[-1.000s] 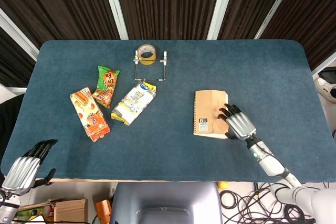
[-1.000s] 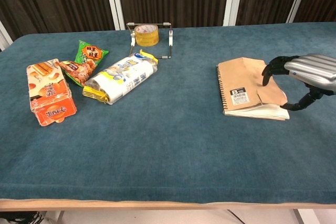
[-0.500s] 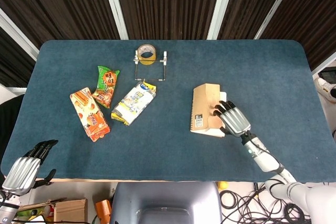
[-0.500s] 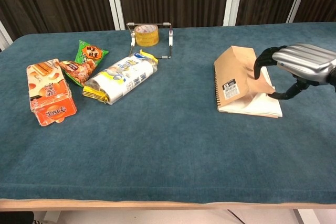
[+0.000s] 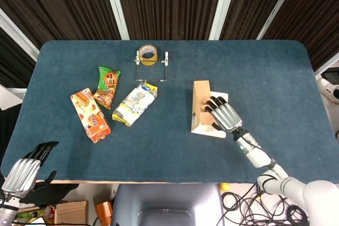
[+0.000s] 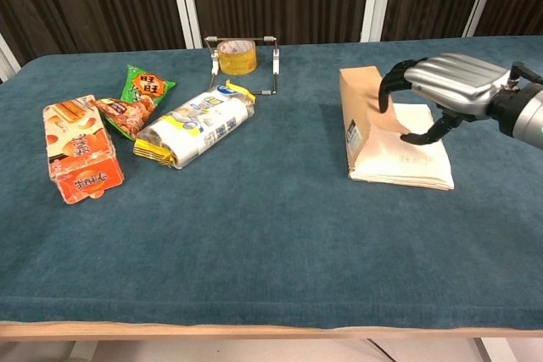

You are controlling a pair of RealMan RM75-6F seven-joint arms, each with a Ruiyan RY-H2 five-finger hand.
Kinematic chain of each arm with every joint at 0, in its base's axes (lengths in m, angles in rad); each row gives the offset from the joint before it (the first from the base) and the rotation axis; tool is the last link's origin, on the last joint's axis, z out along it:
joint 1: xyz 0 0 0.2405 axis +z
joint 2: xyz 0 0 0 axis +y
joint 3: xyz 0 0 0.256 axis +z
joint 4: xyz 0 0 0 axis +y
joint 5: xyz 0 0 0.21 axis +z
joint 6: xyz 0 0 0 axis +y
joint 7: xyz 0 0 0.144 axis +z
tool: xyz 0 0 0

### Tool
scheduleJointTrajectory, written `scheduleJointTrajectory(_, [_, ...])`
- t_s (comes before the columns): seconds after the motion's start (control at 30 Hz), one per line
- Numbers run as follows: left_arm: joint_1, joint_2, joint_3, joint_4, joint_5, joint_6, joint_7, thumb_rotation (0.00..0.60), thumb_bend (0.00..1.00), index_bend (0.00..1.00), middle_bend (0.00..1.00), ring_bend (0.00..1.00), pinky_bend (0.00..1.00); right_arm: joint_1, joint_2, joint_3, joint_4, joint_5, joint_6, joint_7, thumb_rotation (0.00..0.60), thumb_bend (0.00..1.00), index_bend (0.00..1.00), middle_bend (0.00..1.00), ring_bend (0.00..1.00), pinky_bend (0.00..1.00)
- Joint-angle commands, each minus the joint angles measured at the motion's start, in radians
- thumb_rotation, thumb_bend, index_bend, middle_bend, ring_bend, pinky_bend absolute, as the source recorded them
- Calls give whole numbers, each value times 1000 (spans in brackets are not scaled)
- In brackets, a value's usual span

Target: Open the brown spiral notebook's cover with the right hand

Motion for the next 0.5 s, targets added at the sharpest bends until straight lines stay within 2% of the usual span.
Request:
scheduleJointTrajectory(0.03, [0, 1, 0, 0, -1, 0, -2, 600, 370, 130, 133, 121, 327, 15, 0, 12, -20, 5, -6, -8, 600, 236, 385, 261, 133, 245])
scheduleJointTrajectory(0.37, [1, 3, 0, 1, 0, 1, -11, 600, 370, 130, 133, 121, 328, 78, -33, 49, -38, 31, -53, -38, 600, 236, 376, 261, 133, 245])
scheduleJointTrajectory(0.5, [-1, 3, 2, 1, 2, -3, -8, 600, 370, 130, 133, 121, 328, 123, -78, 86, -22, 53, -74, -32, 600, 236, 370, 260, 133, 245])
